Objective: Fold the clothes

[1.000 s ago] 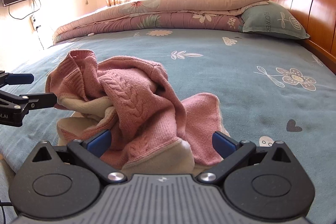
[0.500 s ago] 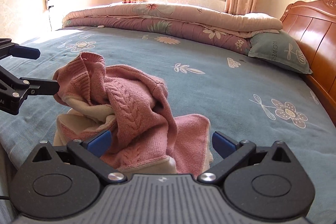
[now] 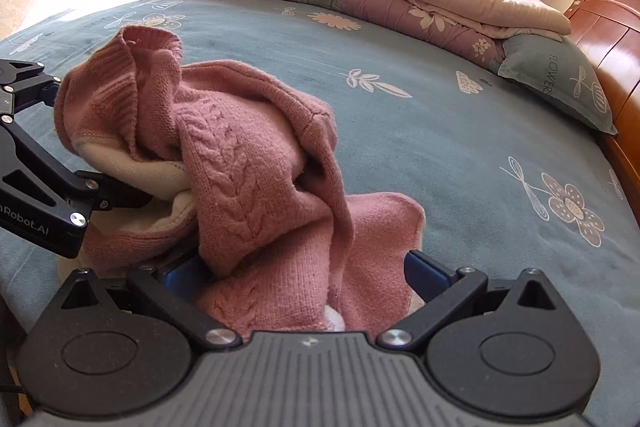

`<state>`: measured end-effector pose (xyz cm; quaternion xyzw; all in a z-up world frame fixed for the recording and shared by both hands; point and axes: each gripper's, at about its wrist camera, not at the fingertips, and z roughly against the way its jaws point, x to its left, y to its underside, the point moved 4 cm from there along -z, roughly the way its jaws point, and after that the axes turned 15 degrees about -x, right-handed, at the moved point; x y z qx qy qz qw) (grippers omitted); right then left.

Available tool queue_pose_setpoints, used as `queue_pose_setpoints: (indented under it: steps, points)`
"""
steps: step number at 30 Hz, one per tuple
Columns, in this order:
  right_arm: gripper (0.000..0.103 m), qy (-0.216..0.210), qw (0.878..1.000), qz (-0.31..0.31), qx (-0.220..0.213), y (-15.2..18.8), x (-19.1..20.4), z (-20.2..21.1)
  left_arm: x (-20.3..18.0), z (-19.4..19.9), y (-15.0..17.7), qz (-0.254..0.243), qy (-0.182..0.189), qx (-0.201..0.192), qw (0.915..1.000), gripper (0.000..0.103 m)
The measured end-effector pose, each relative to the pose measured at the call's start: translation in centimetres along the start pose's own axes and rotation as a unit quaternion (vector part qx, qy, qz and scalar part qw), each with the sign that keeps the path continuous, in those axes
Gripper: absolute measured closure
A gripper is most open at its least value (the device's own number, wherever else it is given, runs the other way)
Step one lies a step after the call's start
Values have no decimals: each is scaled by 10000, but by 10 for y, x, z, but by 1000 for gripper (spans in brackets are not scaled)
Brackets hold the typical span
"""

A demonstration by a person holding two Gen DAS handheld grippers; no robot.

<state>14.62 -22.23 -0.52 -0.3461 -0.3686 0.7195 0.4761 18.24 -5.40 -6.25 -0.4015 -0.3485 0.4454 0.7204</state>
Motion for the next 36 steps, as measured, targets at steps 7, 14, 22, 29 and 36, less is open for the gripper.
queue_pose_setpoints:
  steps: [7,14,22,29,36]
  points:
    - [0,802,9959,-380,-202,-17,-56,-4,43,-16,-24,273,-376,-236,9986,1]
    - [0,1062,9919,-606,-335,-23,-80,-2,58,-21,-29,734,-48,-220,9970,3]
    - [0,459,9974,-495,-258,-6,-44,7,67,-36,10,1309,178,407,9904,3]
    - [0,495,9968,-580,-244,-7,-41,4,66,-80,23,1344,-179,1033,9854,3]
    - [0,564,9970,-456,-269,-11,-46,2,112,-98,16,316,-1668,1274,9772,7]
